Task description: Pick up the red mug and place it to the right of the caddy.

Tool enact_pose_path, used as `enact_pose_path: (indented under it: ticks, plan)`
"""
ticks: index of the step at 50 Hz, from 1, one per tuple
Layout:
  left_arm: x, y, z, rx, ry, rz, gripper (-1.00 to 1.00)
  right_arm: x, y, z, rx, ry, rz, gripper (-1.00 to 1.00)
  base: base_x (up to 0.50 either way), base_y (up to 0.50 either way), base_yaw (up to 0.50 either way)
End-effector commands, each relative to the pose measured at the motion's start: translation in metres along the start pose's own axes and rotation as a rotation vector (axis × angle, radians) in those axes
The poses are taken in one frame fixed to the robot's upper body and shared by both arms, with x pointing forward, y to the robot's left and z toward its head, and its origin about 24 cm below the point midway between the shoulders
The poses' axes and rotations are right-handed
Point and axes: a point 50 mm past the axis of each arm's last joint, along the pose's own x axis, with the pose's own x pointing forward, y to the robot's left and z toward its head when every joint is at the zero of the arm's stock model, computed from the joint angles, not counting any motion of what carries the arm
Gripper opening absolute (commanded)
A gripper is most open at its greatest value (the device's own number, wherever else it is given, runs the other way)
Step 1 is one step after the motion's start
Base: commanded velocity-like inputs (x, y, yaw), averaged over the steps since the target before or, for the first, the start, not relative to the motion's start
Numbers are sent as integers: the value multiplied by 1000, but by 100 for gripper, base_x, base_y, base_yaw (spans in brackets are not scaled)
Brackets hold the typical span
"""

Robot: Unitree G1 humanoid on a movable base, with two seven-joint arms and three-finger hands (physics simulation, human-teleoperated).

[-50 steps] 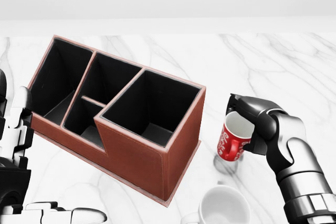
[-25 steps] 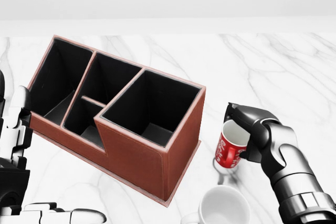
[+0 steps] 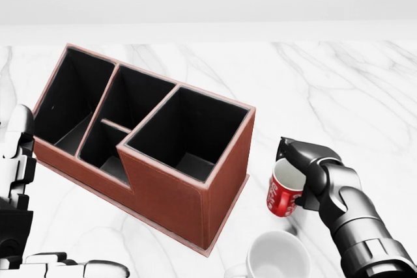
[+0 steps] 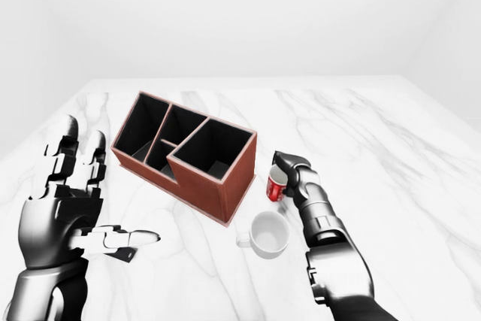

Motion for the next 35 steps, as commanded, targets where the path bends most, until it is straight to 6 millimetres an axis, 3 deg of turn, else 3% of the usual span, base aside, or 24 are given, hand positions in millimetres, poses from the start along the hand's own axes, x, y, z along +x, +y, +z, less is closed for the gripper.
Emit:
enact_pose_path:
  ticks: [1, 11, 13, 15, 16, 17, 35]
  plan:
    - [0, 1, 1, -1, -7, 1, 100, 2, 5, 2, -13, 3, -14, -100, 0, 0, 0]
    - [1, 0, -1, 0, -1, 1, 100, 3, 6, 0, -23, 8, -16, -100, 0, 0, 0]
    - [1, 0, 1, 0, -6, 0, 100, 3, 4, -2, -14, 16, -22, -42, 0, 0, 0]
    - [1, 0, 1, 0, -9, -1, 100, 3, 1, -3, -6, 19, -32, -18, 0, 0, 0]
    - [1, -1, 1, 0, -4, -2, 100, 3, 1, -3, -7, 19, -34, 84, 0, 0, 0]
    - [1, -1, 0, -1, -4, -2, 100, 3, 3, -4, -4, 20, -22, 100, 0, 0, 0]
    - [0, -2, 3, -2, -12, -5, 100, -3, -5, -19, -7, 58, -23, 100, 0, 0, 0]
